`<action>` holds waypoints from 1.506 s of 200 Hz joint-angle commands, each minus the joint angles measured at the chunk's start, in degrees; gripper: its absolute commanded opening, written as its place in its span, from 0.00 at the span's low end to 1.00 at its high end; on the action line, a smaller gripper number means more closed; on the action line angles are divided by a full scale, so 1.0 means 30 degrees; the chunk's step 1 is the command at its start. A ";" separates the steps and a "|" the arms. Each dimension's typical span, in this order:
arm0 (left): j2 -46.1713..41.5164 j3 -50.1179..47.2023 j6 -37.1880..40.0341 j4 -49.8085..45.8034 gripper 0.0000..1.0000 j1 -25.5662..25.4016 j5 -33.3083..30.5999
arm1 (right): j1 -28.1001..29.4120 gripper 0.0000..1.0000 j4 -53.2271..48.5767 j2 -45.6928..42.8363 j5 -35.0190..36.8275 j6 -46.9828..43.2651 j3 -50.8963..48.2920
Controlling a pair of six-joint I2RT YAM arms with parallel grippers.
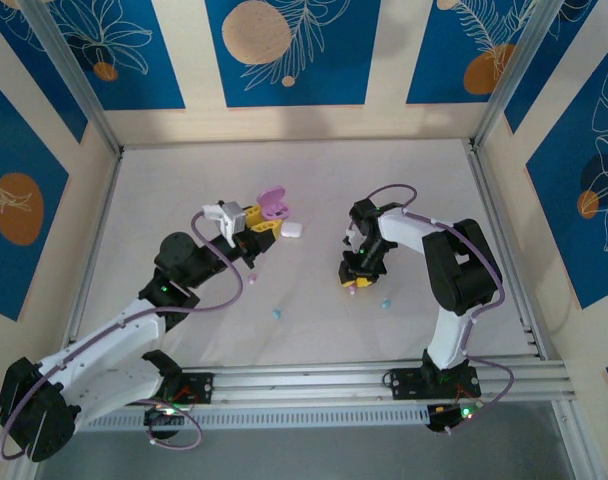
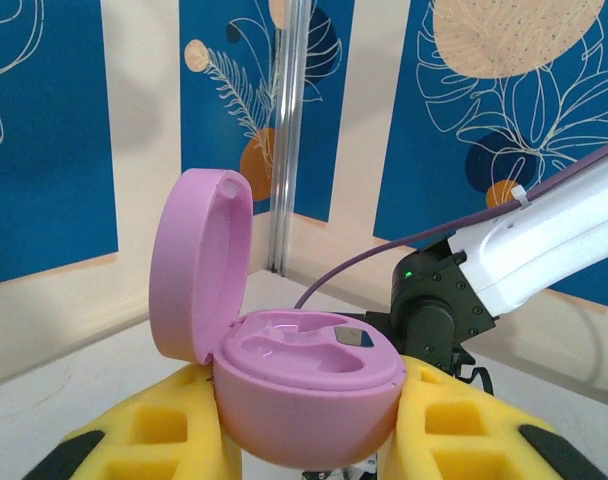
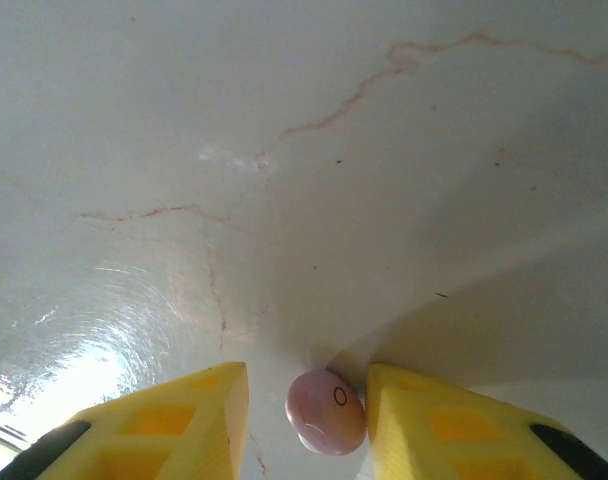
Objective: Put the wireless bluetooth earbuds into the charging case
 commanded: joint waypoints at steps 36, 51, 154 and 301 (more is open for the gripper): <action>-0.0233 0.0052 -0.0091 0.0227 0.29 -0.0085 -0.0271 | 0.0095 0.31 -0.0972 -0.0711 -0.0297 -0.0108 -0.0359; -0.0209 0.0035 -0.0095 0.0222 0.29 -0.0104 -0.0271 | 0.0101 0.30 -0.0802 -0.0896 -0.0636 -0.0006 -0.0353; -0.0116 0.0120 -0.0194 0.0269 0.29 -0.0094 -0.0257 | 0.0125 0.32 -0.0133 -0.0309 -0.1045 0.0271 -0.0205; 0.0171 0.0182 -0.0331 0.0579 0.30 -0.0112 -0.0157 | 0.1126 0.27 -0.0341 0.0717 0.0630 0.0469 0.0190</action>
